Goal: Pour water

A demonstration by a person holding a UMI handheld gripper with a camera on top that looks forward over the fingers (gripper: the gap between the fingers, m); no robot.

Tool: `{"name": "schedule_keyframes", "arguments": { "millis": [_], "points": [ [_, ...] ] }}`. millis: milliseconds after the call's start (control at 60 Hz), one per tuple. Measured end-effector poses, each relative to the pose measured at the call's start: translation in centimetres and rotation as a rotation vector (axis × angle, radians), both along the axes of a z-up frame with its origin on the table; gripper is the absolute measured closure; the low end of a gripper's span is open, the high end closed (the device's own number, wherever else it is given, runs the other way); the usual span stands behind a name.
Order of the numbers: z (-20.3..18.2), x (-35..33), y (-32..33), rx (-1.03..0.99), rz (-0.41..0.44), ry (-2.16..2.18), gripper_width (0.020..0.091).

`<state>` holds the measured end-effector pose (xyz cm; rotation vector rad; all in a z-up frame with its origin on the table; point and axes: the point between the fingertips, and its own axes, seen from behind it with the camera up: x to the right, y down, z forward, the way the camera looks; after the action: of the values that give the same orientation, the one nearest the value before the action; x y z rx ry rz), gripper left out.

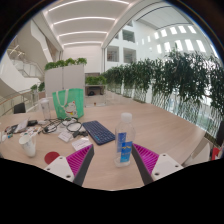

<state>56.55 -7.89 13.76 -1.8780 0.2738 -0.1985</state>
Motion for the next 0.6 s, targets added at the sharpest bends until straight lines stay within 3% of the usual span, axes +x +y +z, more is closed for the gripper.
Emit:
{"name": "schedule_keyframes", "arguments": {
  "millis": [217, 300, 333, 383, 483, 600],
  "points": [
    [-6.0, 5.7, 7.4, -0.046, -0.002, -0.017, 0.0274],
    [-6.3, 6.6, 9.6, -0.018, 0.008, -0.04, 0.0289],
    [-6.3, 7.2, 10.1, -0.003, -0.003, -0.062, 0.0361],
    [-6.7, 8.0, 10.9, 0.0, -0.032, -0.081, 0.059],
    [-6.9, 8.9, 11.7, 0.028, -0.098, -0.07, 0.0644],
    [-6.9, 8.9, 12.4, 0.044, -0.106, -0.027, 0.0677]
  ]
}}
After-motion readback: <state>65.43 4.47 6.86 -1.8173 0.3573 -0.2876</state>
